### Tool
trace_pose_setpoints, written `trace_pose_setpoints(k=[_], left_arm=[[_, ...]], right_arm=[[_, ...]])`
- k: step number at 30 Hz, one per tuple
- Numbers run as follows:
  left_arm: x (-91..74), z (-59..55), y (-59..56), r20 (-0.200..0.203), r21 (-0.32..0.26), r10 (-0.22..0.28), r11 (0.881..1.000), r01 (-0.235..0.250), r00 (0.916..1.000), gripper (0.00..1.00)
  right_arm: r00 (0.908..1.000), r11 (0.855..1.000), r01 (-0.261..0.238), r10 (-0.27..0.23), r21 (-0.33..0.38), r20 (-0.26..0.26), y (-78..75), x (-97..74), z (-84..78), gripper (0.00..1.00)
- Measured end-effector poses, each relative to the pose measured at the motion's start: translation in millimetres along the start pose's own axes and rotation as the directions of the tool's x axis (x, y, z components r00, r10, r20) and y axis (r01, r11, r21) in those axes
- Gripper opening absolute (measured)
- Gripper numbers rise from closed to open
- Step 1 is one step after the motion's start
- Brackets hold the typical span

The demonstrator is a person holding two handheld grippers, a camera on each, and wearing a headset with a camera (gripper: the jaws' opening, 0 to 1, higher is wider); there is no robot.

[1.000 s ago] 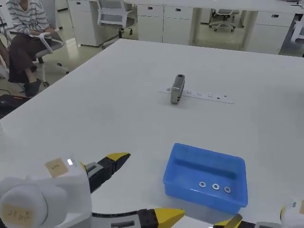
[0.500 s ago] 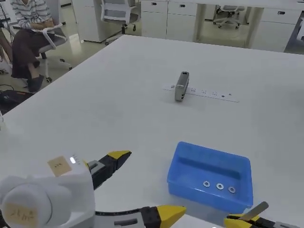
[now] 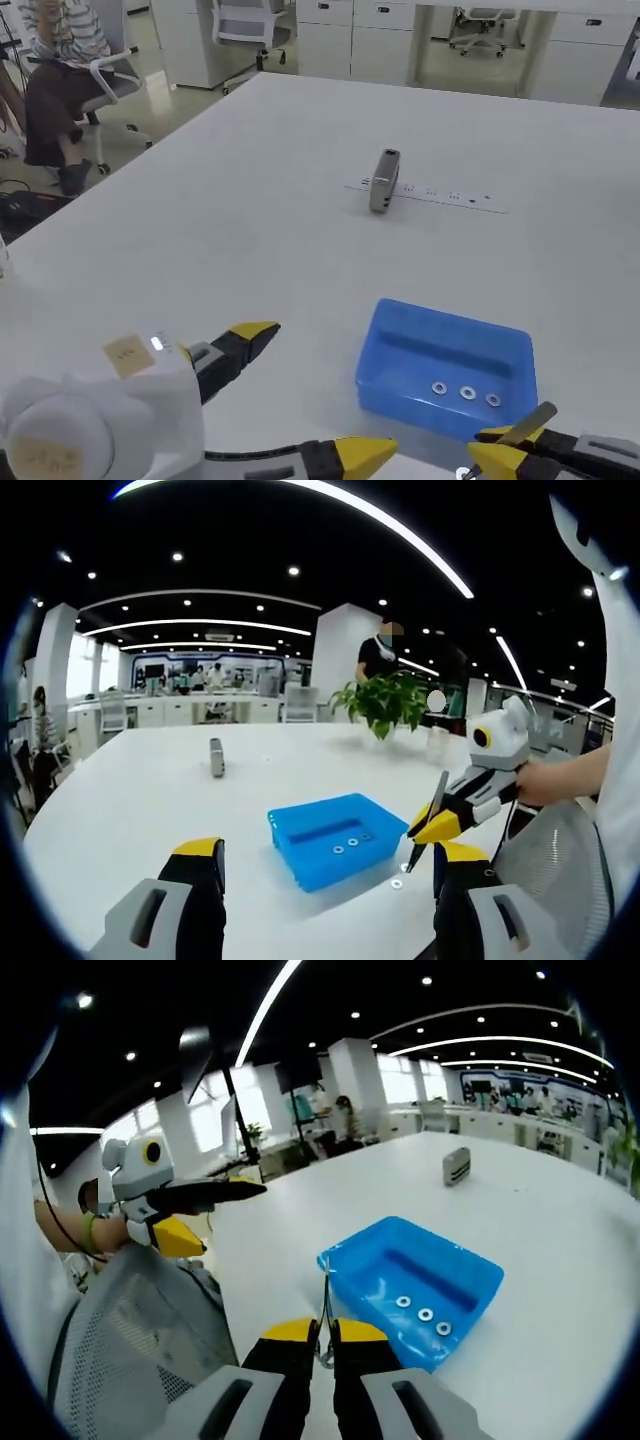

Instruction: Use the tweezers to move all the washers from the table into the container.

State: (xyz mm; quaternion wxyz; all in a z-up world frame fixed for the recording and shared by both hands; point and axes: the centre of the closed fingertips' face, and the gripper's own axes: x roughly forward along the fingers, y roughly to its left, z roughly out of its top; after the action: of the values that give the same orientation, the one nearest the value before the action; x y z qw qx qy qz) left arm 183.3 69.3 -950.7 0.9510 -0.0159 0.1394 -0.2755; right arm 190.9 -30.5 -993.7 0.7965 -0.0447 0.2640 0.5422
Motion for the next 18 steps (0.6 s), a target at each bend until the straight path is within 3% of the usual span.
trace_pose_setpoints(k=[5,11,18], left_arm=[[-0.6,-0.1,1.8,0.0,-0.003,0.008,1.0,-0.008,1.0,0.87],[-0.3,-1.0,1.7,-0.007,0.002,0.006,1.0,-0.006,1.0,0.86],[0.0,-2.5,0.8,-0.016,0.005,0.002,1.0,-0.002,0.9999,0.86]], right_arm=[[0.9994,1.0,-0.023,0.023,-0.011,0.026,-5.0,4.6,12.5,0.02],[0.9923,0.996,-0.047,0.037,0.076,0.118,-15.6,2.1,33.6,0.02],[0.9902,0.992,-0.04,0.024,0.116,0.138,-31.3,1.9,40.2,0.02]])
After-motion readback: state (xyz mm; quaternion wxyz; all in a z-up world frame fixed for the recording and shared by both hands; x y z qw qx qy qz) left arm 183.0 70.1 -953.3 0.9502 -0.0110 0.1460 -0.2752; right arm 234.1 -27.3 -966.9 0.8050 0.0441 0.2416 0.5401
